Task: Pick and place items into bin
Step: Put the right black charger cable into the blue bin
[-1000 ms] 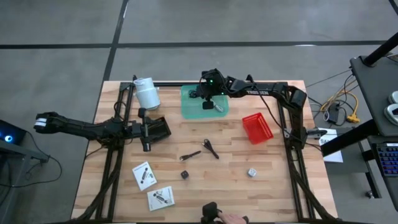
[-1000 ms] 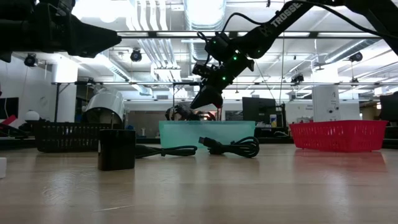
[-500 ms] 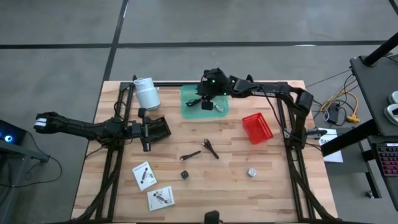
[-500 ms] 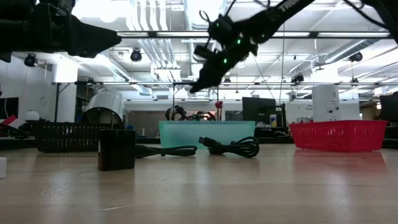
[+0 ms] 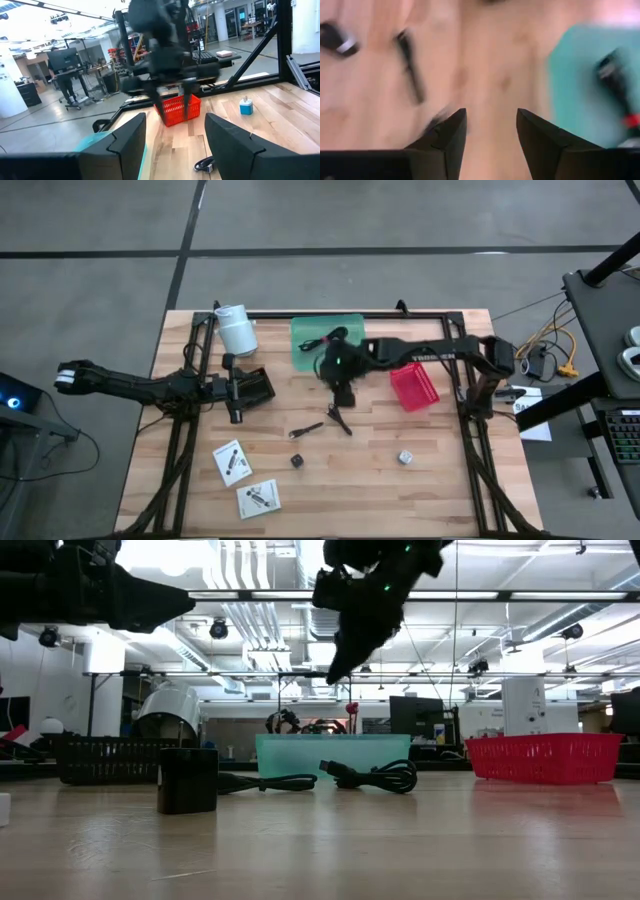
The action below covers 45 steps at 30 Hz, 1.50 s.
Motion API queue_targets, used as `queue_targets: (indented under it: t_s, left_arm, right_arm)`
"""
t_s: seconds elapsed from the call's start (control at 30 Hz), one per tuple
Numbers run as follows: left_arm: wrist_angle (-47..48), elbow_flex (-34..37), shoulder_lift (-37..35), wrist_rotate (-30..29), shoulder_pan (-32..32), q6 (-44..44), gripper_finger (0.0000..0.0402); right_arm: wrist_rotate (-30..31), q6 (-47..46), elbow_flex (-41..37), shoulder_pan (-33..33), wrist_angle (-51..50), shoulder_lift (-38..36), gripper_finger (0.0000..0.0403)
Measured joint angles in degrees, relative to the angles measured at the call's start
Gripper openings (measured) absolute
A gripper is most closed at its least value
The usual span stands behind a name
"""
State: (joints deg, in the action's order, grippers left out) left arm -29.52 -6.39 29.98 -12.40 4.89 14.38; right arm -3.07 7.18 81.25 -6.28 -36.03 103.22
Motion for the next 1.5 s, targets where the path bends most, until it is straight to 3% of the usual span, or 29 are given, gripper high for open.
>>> queue_targets:
  t_s: [0.17, 0.5, 1.5]
  left_arm:
    - [0.0, 0.0, 0.0, 0.0, 0.0, 0.0, 0.0187]
    - [0.0, 0.0, 0.0, 0.0, 0.0, 0.0, 0.0187]
    - [0.0, 0.0, 0.3, 0.0, 0.0, 0.0, 0.0187]
  right_arm:
    - [0.0, -11.8, -0.1, 4.6, -8.8, 0.0, 0.0179]
    - [0.2, -27.8, -6.7, 10.7, -3.2, 0.0, 0.0179]
    - [0.0, -31.1, -20.9, 12.7, 13.2, 0.9, 0.0177]
